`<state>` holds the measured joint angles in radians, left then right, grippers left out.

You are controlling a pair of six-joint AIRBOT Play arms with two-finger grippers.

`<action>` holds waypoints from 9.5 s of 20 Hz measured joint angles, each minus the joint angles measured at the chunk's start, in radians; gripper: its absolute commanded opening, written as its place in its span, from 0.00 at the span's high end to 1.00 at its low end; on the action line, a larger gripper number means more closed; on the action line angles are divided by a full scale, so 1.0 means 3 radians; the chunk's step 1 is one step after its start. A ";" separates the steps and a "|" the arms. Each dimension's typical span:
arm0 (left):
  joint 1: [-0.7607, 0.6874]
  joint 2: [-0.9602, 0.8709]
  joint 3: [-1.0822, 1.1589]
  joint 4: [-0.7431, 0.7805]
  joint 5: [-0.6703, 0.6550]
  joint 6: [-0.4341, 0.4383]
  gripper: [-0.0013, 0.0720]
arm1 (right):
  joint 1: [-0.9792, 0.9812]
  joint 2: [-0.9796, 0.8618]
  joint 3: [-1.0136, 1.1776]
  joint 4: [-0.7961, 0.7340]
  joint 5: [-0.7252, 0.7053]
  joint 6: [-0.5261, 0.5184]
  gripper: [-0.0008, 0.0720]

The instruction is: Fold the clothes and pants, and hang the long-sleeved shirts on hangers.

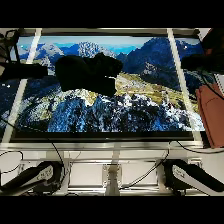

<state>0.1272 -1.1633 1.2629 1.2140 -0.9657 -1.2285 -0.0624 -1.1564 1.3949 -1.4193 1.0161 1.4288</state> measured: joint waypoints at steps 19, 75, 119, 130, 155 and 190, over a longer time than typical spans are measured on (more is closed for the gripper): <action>-0.0003 -0.0435 -0.0533 0.0028 0.0149 -0.0003 0.24 | 0.0945 -0.2434 0.0647 0.1745 -0.0169 0.0174 0.18; -0.1340 -0.0771 -0.0529 -0.0815 0.1419 -0.0053 0.11 | 0.0804 0.3090 -0.2047 -0.2450 0.1601 0.1935 0.97; -0.0497 0.1297 0.0088 0.0289 0.0267 -0.0060 0.92 | 0.0804 0.1411 -0.0682 -0.1857 -0.0034 0.1607 0.97; -0.0472 0.0805 -0.0357 0.0483 -0.1765 0.0296 0.92 | 0.0804 0.1499 -0.1273 -0.1539 0.1874 0.0704 0.97; 0.0328 0.1461 -0.1152 0.0764 -0.1026 -0.0273 0.24 | 0.0804 0.1534 -0.1821 -0.1850 -0.0263 0.1373 0.27; 0.1551 0.0280 -0.2051 -0.0296 -0.0148 0.0305 0.09 | 0.0804 0.0834 -0.1821 -0.1114 -0.0610 0.1404 0.29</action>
<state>0.5926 -1.0794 0.6476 1.1252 -1.0100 -1.1370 0.1787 -0.9062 0.8486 -1.7535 0.8330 1.8500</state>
